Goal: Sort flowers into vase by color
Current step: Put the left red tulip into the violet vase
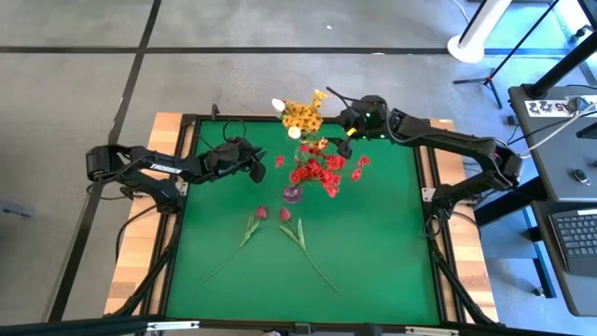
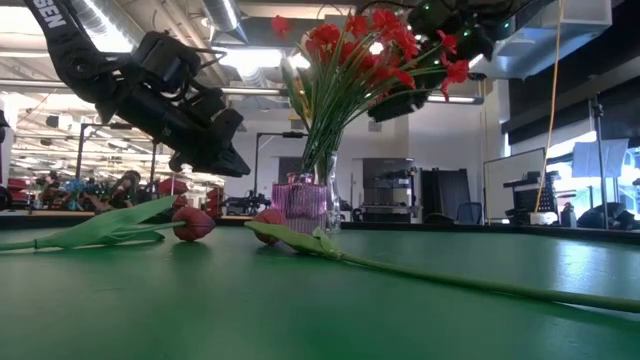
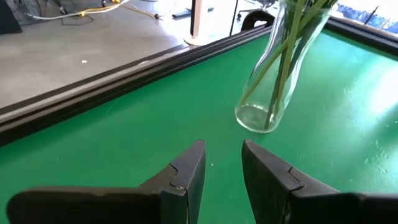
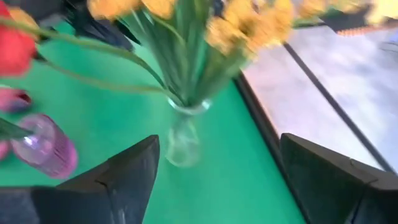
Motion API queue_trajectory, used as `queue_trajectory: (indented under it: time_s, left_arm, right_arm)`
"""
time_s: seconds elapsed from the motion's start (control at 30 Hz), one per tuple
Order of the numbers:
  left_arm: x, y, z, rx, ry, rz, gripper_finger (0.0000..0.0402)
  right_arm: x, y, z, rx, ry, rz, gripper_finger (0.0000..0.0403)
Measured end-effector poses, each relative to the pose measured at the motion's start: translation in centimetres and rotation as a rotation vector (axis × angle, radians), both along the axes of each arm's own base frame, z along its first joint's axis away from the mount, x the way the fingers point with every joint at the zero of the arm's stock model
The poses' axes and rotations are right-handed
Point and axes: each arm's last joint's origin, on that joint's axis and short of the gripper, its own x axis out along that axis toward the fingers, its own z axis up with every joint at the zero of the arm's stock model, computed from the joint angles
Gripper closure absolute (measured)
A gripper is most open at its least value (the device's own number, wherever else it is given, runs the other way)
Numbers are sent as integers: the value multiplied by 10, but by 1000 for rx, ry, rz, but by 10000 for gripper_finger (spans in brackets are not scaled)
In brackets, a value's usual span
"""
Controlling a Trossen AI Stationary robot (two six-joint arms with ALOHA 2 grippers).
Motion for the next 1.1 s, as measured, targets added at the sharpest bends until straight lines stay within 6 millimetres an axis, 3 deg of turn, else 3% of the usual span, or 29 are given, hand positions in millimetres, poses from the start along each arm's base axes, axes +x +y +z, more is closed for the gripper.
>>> queue_trajectory:
  time_s: [0.4, 0.53, 0.73, 0.9, 1.1]
  left_arm:
    - [1, -2, 0, -65, -32, -70, 301]
    - [4, -7, 11, -153, -44, -168, 301]
    - [12, -19, 48, -273, 271, -170, 304]
    - [19, -43, 88, -341, 436, -239, 305]
    - [14, -82, 91, -579, 493, -258, 305]
  right_arm:
    - [-55, 22, 37, -55, 67, -282, 71]
    - [-67, 28, 40, -4, 86, -345, 71]
    - [-75, 32, 22, 49, 94, -383, 71]
    - [-79, 35, -3, 63, 74, -405, 71]
    - [-84, 38, -25, 78, 65, -417, 71]
